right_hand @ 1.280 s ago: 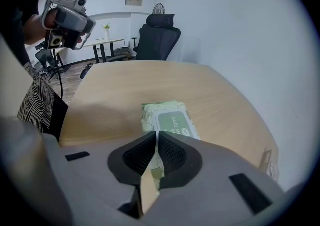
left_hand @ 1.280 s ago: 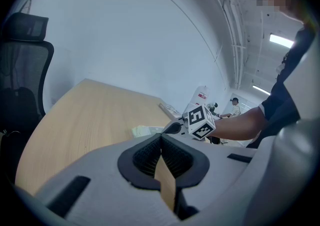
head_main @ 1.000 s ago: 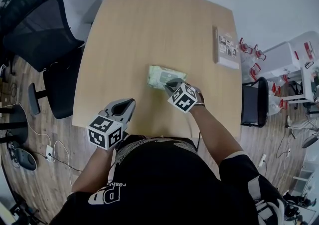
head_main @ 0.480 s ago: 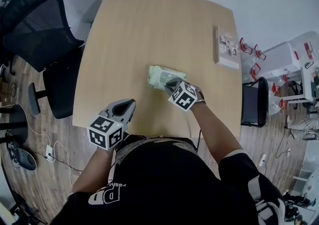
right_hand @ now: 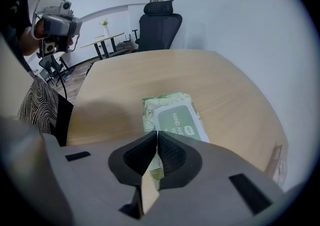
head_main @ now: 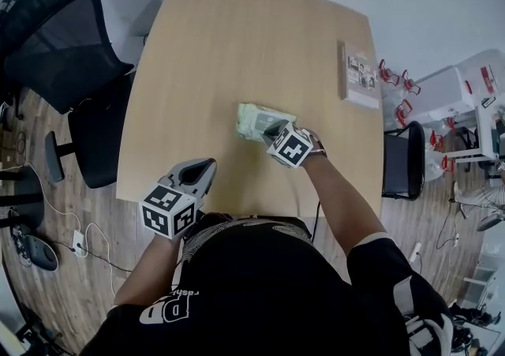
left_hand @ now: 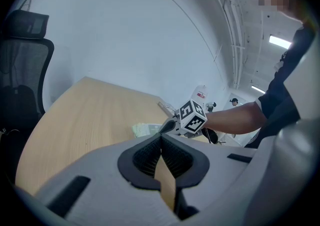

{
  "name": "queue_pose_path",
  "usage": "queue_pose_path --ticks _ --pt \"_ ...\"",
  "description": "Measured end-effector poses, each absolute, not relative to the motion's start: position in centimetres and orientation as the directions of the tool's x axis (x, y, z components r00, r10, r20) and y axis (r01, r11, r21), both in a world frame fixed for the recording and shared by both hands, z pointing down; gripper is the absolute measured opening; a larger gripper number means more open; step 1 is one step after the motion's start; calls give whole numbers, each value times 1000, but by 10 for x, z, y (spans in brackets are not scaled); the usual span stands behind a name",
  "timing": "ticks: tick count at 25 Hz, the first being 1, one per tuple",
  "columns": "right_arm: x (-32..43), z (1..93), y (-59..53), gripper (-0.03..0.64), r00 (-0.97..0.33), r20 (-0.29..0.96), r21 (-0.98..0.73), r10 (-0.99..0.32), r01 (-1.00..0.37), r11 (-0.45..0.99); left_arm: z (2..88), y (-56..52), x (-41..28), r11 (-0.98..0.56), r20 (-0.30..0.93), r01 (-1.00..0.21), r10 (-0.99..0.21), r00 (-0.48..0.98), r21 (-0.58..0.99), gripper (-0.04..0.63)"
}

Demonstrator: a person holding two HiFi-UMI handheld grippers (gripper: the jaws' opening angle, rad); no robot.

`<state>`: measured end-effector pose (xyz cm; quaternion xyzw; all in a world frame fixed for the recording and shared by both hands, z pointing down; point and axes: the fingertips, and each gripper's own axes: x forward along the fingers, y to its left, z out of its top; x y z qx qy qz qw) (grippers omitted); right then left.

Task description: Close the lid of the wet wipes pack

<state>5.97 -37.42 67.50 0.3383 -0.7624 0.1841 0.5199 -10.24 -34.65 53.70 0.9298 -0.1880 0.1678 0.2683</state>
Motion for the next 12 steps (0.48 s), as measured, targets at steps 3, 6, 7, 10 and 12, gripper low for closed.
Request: queue_pose_path --ticks 3,6,7,10,12 --pt "60 674 -375 14 -227 906 88 -357 -724 684 536 -346 -106 -791 412 -432 -252 876 434 17" --pt "61 672 -375 14 -224 888 96 -402 -765 637 537 -345 -109 -800 412 -416 -235 880 432 17" --pt "61 671 -376 15 -219 881 102 -418 -777 622 537 -344 -110 -805 411 -409 -228 883 431 17" --pt "61 660 -375 10 -210 849 135 -485 -801 583 536 -342 -110 -820 408 -382 -203 890 426 17" --pt "61 646 -376 5 -216 808 138 -548 -835 533 535 -340 -107 -831 404 -364 -188 895 420 17"
